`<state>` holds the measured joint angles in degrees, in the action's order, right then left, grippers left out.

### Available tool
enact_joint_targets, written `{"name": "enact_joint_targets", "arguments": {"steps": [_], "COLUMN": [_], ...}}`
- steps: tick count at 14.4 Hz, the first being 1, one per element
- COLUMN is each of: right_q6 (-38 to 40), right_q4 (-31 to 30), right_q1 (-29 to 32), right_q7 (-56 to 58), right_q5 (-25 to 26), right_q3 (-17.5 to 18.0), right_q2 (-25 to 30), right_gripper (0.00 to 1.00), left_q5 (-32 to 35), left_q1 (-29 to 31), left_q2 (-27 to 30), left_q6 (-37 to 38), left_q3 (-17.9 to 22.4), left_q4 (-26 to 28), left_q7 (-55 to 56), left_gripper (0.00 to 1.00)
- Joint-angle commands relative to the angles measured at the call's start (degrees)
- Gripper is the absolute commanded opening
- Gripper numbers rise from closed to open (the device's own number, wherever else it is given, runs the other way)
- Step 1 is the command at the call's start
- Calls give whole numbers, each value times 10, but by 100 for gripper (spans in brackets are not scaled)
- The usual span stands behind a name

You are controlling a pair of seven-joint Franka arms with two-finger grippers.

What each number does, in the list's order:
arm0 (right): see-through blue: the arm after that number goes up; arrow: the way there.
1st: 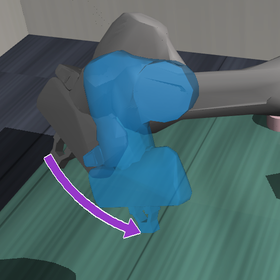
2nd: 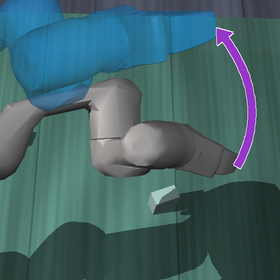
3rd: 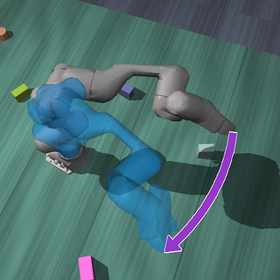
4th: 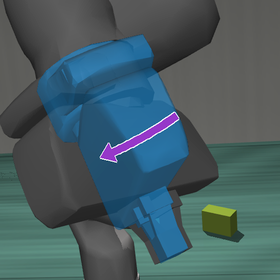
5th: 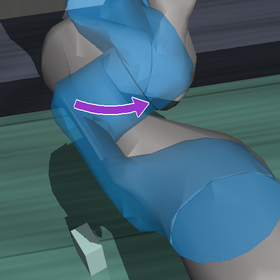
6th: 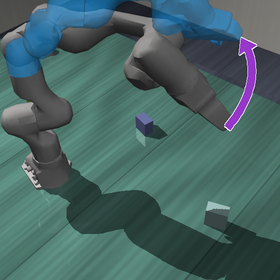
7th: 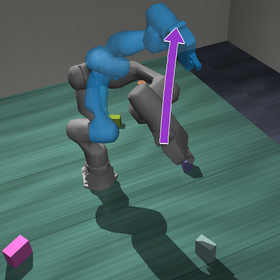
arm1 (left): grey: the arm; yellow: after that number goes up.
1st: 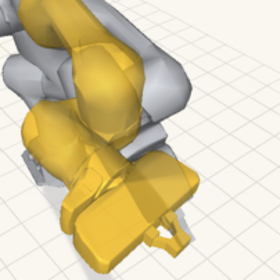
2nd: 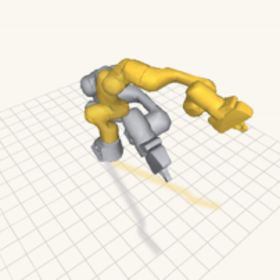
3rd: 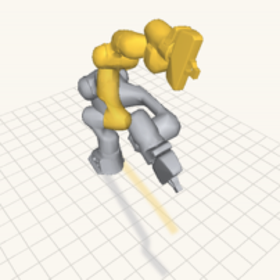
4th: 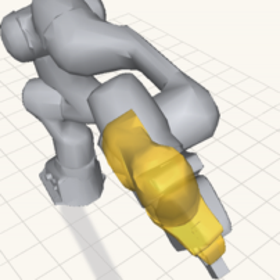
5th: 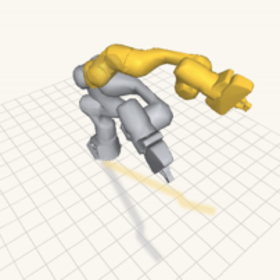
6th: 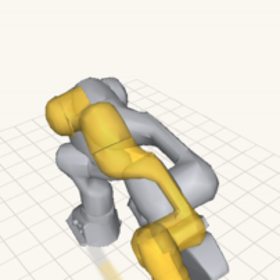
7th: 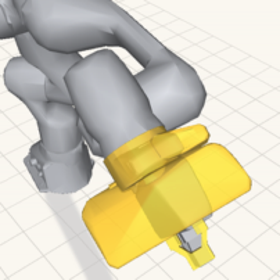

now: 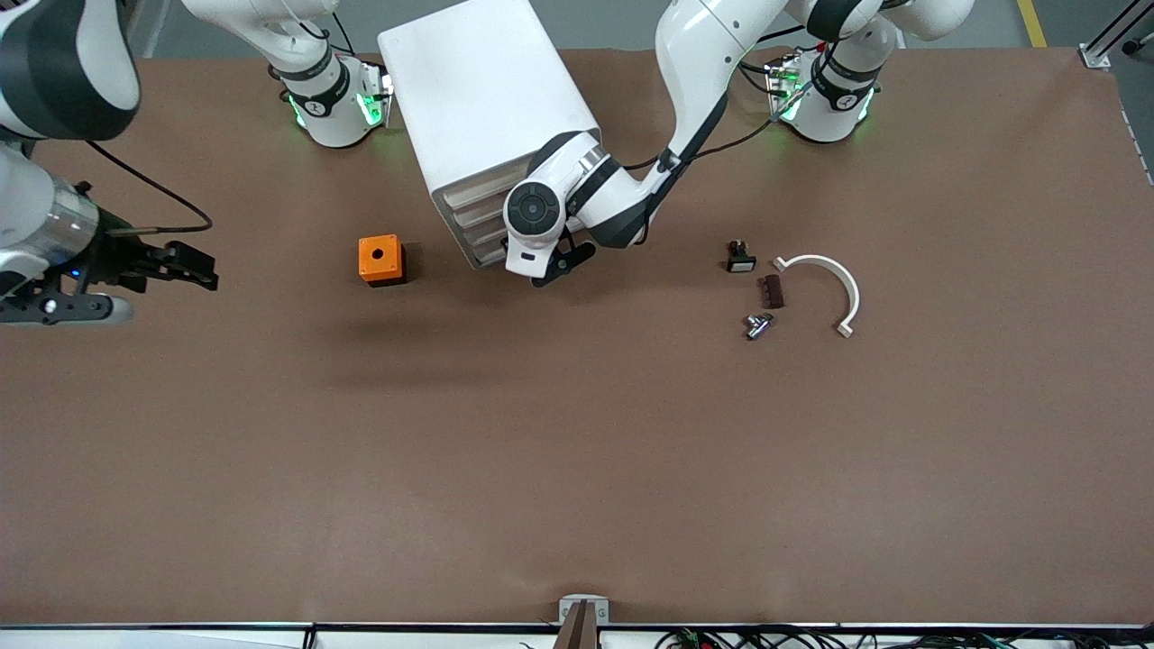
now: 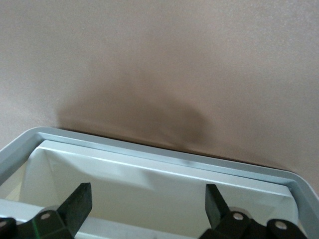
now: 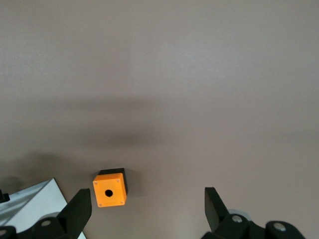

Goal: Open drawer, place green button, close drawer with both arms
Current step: 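Push the drawer shut into the cabinet with the left gripper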

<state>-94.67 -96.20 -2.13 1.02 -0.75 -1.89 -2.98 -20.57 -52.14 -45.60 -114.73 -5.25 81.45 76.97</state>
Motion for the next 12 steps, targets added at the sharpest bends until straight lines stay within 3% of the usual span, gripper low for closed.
{"name": "enact_joint_targets", "arguments": {"steps": [1,4,7,12], "right_q6": [3,-4,-1,5], "right_q4": [-9,-5,-1,29], "right_q1": [27,35,35,36], "right_q7": [19,19,21,20], "right_q5": [1,0,4,9], "right_q3": [12,12,13,13], "right_q2": [12,8,8,4], "right_gripper": [100,100,100,100], "left_q5": [-10,8,68,176], "left_q1": [6,82,172,282], "left_q2": [11,34,83,178], "left_q6": [3,4,7,89], "left_q3": [-6,9,10,10], "left_q4": [9,4,1,1], "left_q7": [21,19,10,-71], "left_gripper": [100,100,100,100]}}
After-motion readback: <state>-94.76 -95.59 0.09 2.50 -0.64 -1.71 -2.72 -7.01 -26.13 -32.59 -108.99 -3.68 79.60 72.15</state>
